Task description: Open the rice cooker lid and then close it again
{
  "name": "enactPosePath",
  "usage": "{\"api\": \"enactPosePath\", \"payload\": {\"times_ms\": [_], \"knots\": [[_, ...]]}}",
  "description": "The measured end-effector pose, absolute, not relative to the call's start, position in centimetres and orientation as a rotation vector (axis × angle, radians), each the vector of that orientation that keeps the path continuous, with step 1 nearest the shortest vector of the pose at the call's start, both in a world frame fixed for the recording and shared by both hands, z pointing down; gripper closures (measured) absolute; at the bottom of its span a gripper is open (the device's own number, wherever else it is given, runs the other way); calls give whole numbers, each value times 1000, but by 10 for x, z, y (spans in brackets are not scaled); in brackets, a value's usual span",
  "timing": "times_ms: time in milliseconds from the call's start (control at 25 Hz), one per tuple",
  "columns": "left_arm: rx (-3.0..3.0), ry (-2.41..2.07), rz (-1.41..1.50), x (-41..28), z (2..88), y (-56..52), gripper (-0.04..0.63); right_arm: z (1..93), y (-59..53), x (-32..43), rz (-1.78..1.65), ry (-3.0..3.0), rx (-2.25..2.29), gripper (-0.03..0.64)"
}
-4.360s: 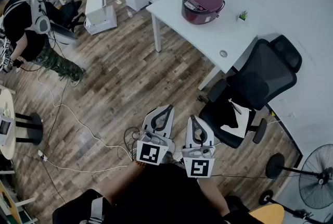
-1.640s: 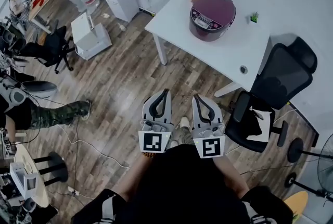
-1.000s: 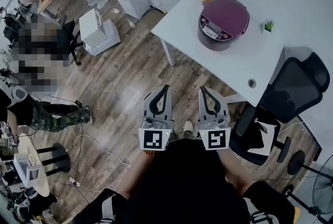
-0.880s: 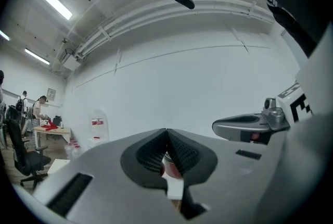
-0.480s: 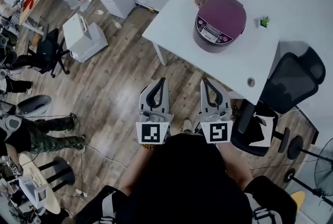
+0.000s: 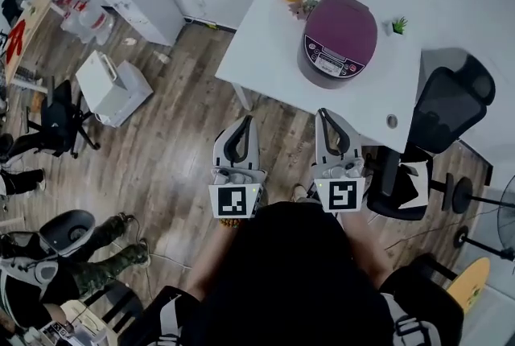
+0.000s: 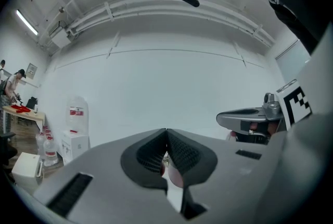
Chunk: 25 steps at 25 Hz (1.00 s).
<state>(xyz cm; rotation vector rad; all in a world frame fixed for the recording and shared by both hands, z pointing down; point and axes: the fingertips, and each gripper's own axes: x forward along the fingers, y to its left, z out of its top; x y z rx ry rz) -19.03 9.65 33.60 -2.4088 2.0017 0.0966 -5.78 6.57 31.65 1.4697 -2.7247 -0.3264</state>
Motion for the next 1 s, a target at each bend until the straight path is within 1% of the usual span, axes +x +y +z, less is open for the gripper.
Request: {"api": "enactPosePath", "payload": {"times_ms": [120,280,480,680,1000], "knots": [[-2453,1933,114,-205,332,78,571,310,53,-68,-360,-2675,1551,588],[-2546,1813,146,-205,332,54,571,308,41,-61,-394,-2570,1677,588],[-2601,1680,162,-190,334,19,571,314,18,-26,-392,-2430,1807,588],[-2675,1603,53,-168,343,-26,571,319,-21,12,-383,-2339,1910,588],[-2687,1498,-2,-127,337,-91,571,321,-73,74,-380,-2254,2057,588]]}}
